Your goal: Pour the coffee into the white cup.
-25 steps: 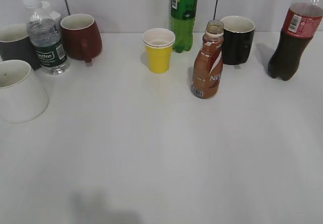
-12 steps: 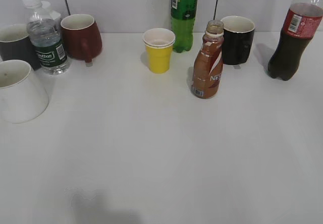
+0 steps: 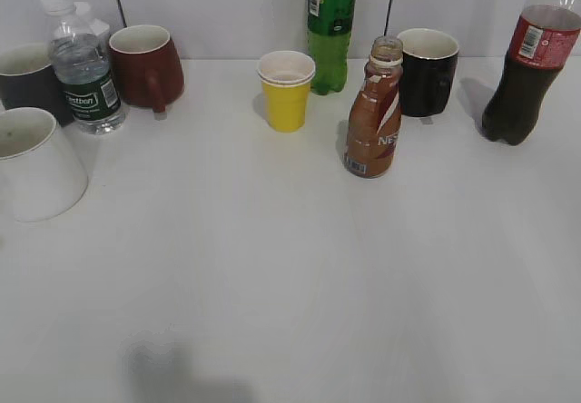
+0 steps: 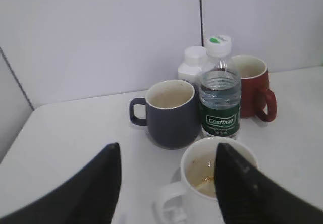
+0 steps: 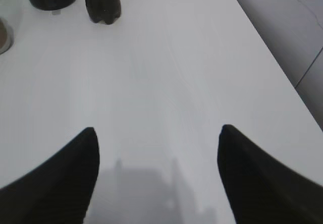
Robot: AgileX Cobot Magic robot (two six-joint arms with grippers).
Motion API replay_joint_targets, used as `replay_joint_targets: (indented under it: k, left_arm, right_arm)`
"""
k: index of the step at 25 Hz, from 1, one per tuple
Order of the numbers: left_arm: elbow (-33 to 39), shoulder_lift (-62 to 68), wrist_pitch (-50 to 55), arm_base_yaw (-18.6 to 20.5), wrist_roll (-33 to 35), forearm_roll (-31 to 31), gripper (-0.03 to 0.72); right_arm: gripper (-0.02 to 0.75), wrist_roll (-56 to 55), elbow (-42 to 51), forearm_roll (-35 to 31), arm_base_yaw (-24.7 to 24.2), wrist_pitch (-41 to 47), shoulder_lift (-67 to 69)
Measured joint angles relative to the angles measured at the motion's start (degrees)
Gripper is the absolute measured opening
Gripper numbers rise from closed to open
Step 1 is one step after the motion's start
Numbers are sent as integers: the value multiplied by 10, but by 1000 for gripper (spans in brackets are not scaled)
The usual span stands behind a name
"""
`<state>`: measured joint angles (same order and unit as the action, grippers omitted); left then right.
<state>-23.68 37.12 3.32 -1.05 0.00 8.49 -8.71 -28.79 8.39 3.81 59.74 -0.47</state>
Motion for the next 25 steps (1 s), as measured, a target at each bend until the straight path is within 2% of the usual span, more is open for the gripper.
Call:
replay_joint_targets:
  k: [4,7,14,19,25]
  left_arm:
    - [39,91,-130,0,0,0,453]
    - [64,148,-192,0,0,-28,453]
    - [103,190,-258,0,0,-58,453]
    - [118,220,-307,16,0,-118,453]
    - [118,284,-332,18,0,-129,453]
  right_arm:
    - [570,0,0,0,0,0,0]
    - [570,0,0,0,0,0,0]
    - [570,0,0,0,0,0,0]
    - [570,0,0,0,0,0,0]
    - [570,0,0,0,0,0,0]
